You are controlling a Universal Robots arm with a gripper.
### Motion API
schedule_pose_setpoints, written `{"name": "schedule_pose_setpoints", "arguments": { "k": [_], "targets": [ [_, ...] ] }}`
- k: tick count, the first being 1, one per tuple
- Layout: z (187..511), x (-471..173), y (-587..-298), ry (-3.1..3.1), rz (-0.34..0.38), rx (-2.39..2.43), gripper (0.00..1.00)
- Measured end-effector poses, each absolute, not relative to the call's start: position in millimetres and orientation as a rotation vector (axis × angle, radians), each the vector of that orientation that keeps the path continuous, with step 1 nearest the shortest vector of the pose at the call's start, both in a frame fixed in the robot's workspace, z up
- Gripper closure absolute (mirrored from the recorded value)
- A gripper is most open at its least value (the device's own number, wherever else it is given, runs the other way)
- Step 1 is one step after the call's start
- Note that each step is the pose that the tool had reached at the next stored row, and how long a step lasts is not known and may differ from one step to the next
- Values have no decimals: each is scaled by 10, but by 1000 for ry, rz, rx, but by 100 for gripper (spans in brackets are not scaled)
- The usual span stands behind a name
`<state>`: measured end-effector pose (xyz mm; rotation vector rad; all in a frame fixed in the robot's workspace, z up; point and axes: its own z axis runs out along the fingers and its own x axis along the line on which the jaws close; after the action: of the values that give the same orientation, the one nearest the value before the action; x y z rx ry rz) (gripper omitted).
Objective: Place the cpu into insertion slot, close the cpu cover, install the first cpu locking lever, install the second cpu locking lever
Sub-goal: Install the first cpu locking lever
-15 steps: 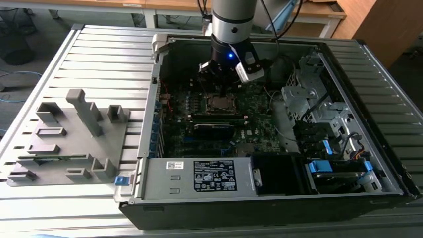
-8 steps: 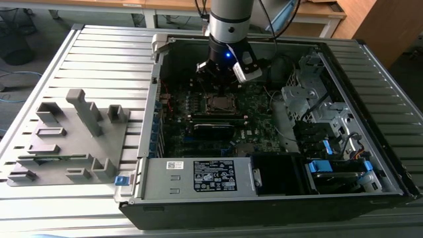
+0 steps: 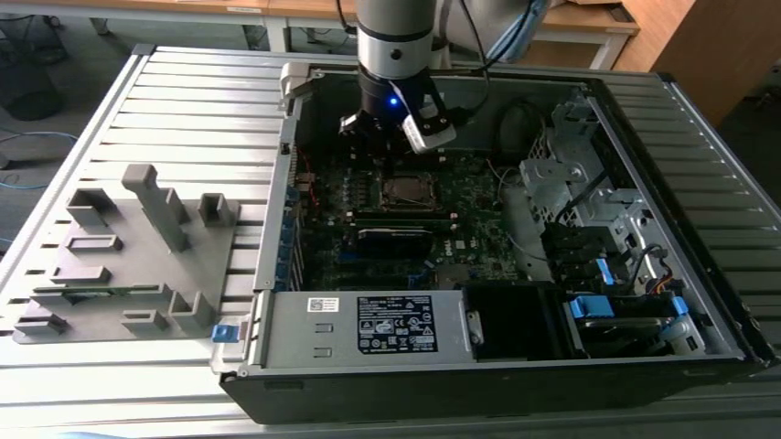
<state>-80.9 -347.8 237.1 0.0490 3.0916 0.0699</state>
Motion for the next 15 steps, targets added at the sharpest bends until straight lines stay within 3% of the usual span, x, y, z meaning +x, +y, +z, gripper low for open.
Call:
{"name": "schedule_pose_setpoints", "arguments": {
  "k": [15],
  "targets": [
    [2358,-1097,-3486,3086,70,49,89]
  ]
}}
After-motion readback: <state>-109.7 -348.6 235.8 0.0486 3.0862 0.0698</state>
